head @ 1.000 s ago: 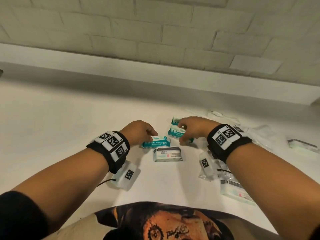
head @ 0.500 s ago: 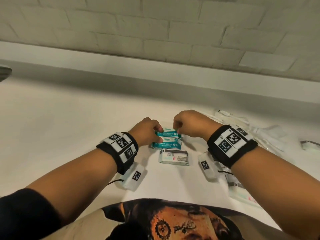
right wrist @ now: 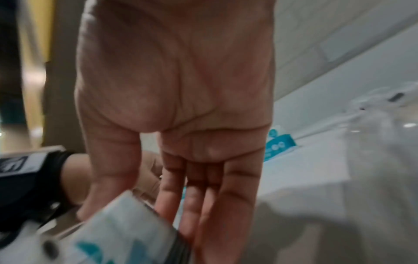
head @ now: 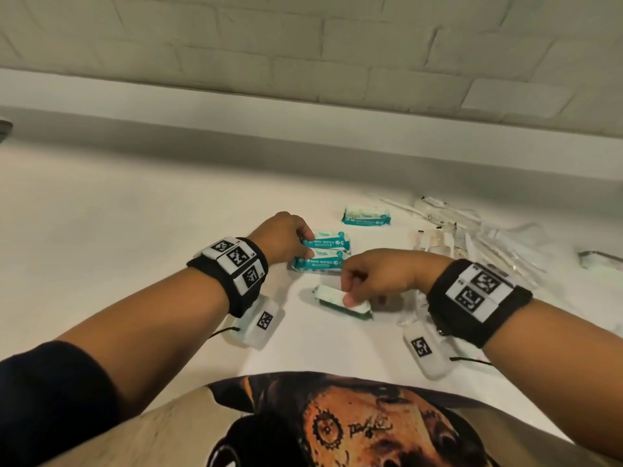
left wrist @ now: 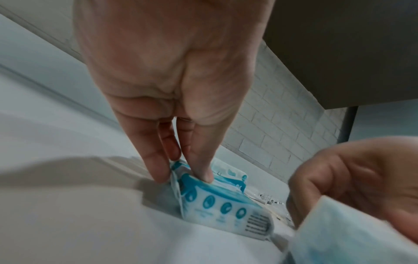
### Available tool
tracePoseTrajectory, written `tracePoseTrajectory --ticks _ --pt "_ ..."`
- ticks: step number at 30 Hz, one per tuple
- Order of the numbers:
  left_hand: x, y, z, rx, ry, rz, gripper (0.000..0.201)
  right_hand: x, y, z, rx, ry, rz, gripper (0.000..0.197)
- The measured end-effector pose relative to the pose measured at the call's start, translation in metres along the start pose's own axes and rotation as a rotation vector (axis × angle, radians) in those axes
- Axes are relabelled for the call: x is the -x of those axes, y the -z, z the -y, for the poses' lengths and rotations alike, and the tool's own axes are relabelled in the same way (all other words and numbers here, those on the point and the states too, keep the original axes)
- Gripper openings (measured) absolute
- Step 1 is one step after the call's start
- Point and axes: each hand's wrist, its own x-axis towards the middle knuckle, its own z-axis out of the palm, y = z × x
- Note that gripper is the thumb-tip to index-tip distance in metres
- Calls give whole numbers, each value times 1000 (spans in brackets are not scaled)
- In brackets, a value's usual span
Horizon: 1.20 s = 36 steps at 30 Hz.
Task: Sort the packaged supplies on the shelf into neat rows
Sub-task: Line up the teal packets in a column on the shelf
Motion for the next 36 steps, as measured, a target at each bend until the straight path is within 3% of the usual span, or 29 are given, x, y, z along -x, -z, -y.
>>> tracePoseTrajectory --ticks 1,5,7,9,11,14,17,19,21,23,27,34,36 --pt "0 0 0 -7 -2 1 24 2 5 -2 -47 -23 13 18" --pt "0 2 -4 -100 -48 -21 25 3 16 -10 277 -138 -140 29" --pt "1 3 -4 -141 -75 -25 25 2 17 -11 286 -118 -192 29" --pt "0 3 -4 -161 -98 -23 24 6 12 -6 227 -71 -189 36" --pt "1 2 -3 -156 -108 -22 23 8 -1 2 323 -32 -156 47" --pt "2 1 -2 -140 -118 -19 23 7 -9 9 473 -46 -141 40" --pt "4 1 -1 -127 -134 -17 24 6 28 3 103 -40 -128 36" --pt "6 1 -2 -122 -147 -6 25 -1 53 2 -174 16 -286 41" --pt "11 -1 -4 -105 -152 16 26 -17 65 5 -243 8 -425 47" --pt "16 -4 -4 -85 -164 37 27 -38 64 10 -154 -20 -442 49" --pt "22 -6 -5 -73 -164 48 25 -69 51 11 259 -48 -491 39" --pt "21 -4 -7 -81 -111 14 21 -70 52 2 285 -9 -409 23" --pt "20 -4 -9 -135 -113 7 22 -63 60 -1 295 1 -480 16"
